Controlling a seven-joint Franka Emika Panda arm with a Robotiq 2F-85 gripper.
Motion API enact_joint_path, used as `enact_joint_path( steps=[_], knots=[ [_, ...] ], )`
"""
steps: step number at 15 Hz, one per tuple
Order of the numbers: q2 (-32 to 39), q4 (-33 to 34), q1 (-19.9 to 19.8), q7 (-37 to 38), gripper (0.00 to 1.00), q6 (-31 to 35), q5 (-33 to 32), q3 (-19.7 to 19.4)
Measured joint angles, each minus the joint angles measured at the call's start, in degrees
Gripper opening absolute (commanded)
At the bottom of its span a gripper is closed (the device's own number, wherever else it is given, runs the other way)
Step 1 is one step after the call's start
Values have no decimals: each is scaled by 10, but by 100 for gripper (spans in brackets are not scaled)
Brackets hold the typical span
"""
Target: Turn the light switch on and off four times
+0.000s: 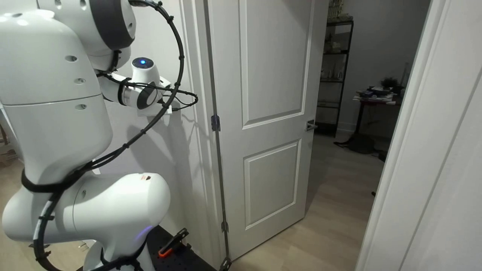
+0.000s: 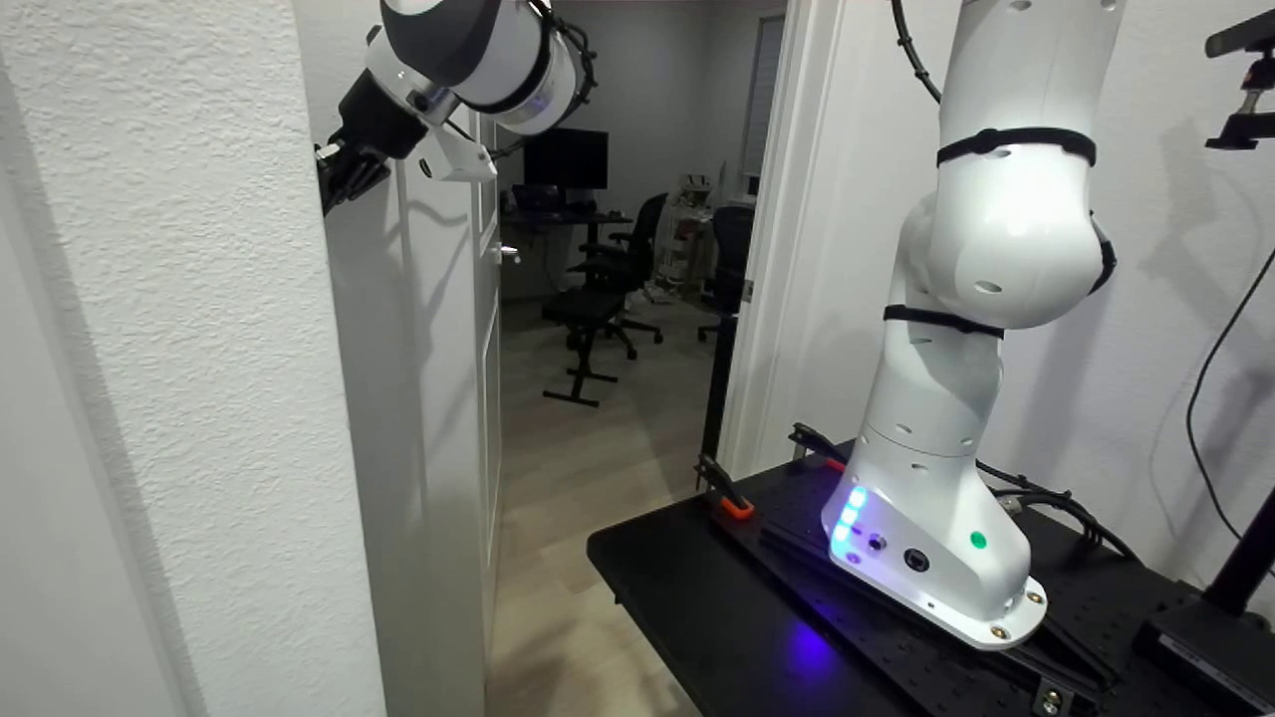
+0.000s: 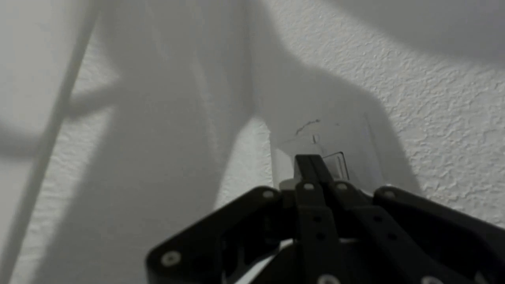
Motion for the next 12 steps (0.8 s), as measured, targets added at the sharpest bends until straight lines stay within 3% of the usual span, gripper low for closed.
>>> enact_joint_path(
  steps=[12],
  knots=[
    [9, 9, 0, 0, 0, 0, 23, 4]
  ],
)
